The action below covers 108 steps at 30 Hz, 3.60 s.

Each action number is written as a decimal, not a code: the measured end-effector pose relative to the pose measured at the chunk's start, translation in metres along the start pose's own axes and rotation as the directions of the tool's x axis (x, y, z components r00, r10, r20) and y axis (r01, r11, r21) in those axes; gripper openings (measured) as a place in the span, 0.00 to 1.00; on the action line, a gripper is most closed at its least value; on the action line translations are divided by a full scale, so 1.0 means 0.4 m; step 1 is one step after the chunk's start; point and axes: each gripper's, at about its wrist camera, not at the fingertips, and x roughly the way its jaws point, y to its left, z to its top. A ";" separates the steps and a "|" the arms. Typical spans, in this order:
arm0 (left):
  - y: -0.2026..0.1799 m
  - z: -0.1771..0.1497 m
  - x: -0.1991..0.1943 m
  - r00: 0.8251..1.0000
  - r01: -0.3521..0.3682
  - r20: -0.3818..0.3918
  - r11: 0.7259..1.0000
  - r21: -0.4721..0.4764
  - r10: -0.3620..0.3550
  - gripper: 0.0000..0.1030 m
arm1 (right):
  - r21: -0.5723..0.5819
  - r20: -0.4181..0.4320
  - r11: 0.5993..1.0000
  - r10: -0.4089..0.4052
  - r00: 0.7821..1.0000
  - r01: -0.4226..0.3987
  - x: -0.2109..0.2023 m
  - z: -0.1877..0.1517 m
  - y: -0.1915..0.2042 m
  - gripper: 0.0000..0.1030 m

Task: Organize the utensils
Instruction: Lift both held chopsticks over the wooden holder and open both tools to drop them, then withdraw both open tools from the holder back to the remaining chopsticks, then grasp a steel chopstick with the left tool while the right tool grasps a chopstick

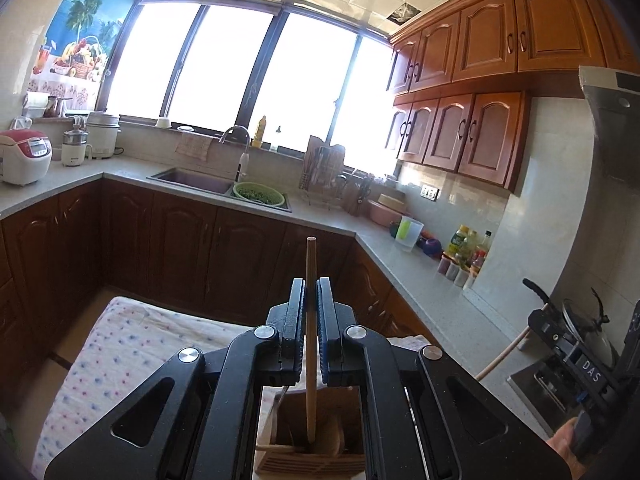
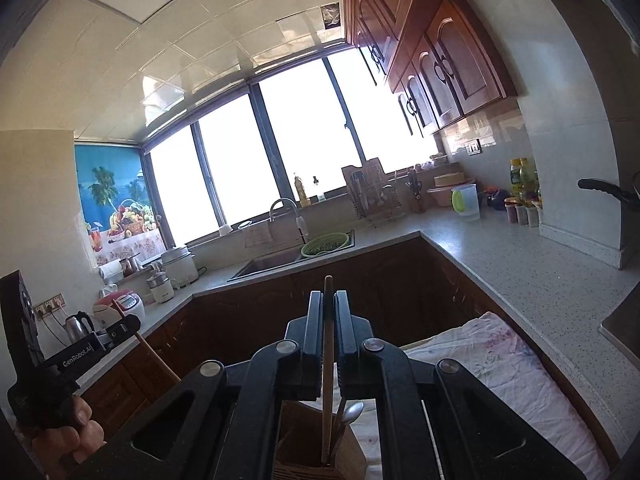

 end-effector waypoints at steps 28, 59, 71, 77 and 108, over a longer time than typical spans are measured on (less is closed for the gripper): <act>0.044 -0.165 0.129 0.982 -0.020 -0.185 0.999 0.038 0.026 0.06 | -0.021 -0.200 1.000 -0.015 0.980 0.011 0.135 -0.170 -0.011 0.10; 0.124 -0.356 -0.236 0.962 -0.051 -0.273 0.993 -0.107 0.020 0.88 | 0.126 -0.188 0.992 0.011 0.982 0.013 -0.262 -0.311 -0.129 0.98; 0.120 -0.532 -0.243 0.891 -0.104 -0.451 0.990 -0.097 0.049 0.88 | 0.115 -0.333 0.991 -0.030 0.942 0.072 -0.280 -0.463 -0.152 0.98; 0.110 -0.564 -0.231 0.869 -0.119 -0.489 0.991 -0.059 0.075 0.88 | 0.107 -0.360 0.991 -0.037 0.932 0.080 -0.270 -0.490 -0.154 0.98; 0.005 -0.622 -0.008 0.762 0.011 -0.646 0.996 0.084 0.046 0.40 | 0.032 -0.650 0.998 -0.015 0.760 0.047 0.038 -0.604 -0.121 0.13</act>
